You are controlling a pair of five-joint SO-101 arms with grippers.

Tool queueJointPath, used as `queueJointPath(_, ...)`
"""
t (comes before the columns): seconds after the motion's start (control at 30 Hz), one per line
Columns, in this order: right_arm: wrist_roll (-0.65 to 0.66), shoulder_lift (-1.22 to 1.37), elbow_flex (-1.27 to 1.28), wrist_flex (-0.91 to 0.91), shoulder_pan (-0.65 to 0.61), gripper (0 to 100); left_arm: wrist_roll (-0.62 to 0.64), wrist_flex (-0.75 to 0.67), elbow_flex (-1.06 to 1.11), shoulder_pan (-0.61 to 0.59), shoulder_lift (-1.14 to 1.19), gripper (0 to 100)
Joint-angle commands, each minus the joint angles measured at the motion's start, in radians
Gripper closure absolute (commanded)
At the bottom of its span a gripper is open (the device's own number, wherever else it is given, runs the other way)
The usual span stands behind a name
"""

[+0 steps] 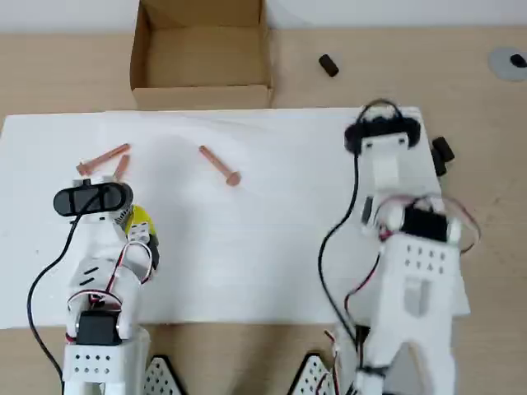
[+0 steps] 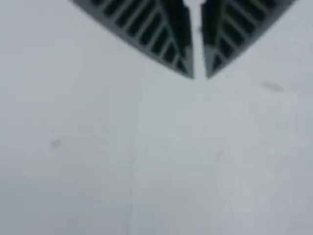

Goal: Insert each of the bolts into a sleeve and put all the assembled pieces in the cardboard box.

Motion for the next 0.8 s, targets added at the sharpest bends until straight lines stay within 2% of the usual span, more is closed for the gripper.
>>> queueJointPath(0.0,-0.008,-0.151,0.151,-0.092,0.018,98.8,0.000,0.003,0.009,0.011,-0.007,99)
queueJointPath(0.3,0.028,-0.360,0.429,-0.267,0.015,98.8,0.000,0.003,0.009,0.011,-0.007,99)
queueJointPath(0.77,0.068,-0.513,0.582,-0.255,0.054,98.8,0.000,0.003,0.009,0.011,-0.007,99)
